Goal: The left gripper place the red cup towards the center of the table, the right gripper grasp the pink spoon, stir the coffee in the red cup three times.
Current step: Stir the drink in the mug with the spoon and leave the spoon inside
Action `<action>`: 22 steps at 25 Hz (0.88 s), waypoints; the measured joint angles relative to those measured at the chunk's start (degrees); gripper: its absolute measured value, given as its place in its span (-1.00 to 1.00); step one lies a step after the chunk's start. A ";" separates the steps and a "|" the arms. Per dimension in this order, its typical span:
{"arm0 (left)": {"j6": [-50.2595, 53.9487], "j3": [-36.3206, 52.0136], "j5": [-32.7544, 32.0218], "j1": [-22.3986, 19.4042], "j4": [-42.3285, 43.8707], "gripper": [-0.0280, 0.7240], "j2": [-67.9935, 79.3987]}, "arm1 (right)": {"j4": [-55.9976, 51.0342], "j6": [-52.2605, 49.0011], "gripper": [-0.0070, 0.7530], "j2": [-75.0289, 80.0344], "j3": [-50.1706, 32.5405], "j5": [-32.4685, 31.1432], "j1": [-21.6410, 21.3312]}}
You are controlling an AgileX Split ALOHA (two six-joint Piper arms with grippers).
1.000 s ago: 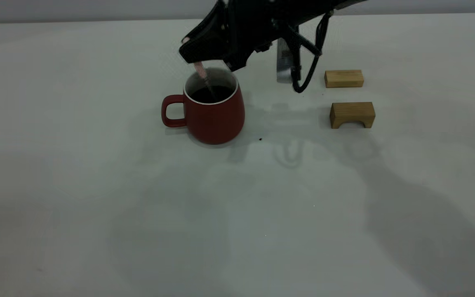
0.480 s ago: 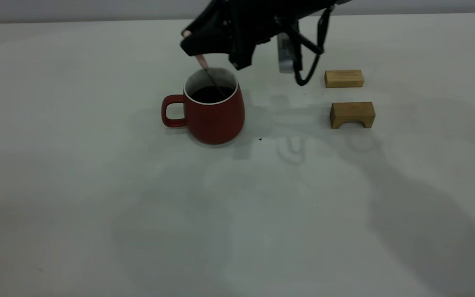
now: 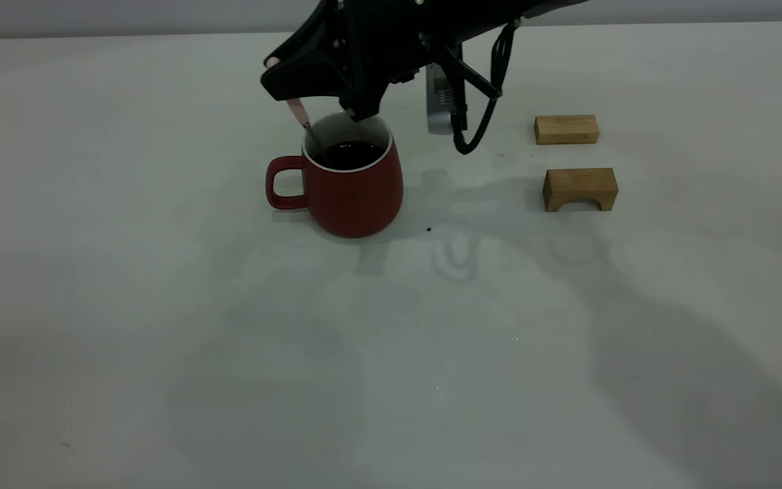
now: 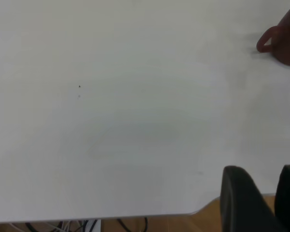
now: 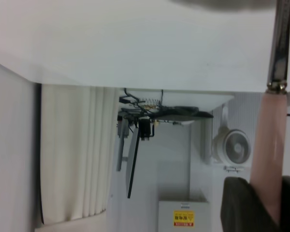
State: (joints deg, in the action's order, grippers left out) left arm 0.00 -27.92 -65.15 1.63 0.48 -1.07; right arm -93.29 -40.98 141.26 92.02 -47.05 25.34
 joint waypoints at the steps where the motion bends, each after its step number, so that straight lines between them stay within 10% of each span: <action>1: 0.00 0.00 0.00 0.00 0.00 -0.27 0.00 | 0.40 0.00 -0.60 0.00 0.00 0.00 -0.16; 11: 0.00 0.00 0.00 0.00 0.00 -0.27 0.00 | 6.33 0.00 -0.51 0.00 0.00 0.11 -0.69; 22: 0.00 0.00 0.00 0.00 0.00 -0.27 0.00 | 28.21 2.75 0.44 -8.36 0.00 -1.63 -1.35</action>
State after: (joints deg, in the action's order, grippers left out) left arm 0.00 -27.92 -65.15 1.63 0.48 -1.07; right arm -65.07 -38.24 132.90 92.02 -48.68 23.99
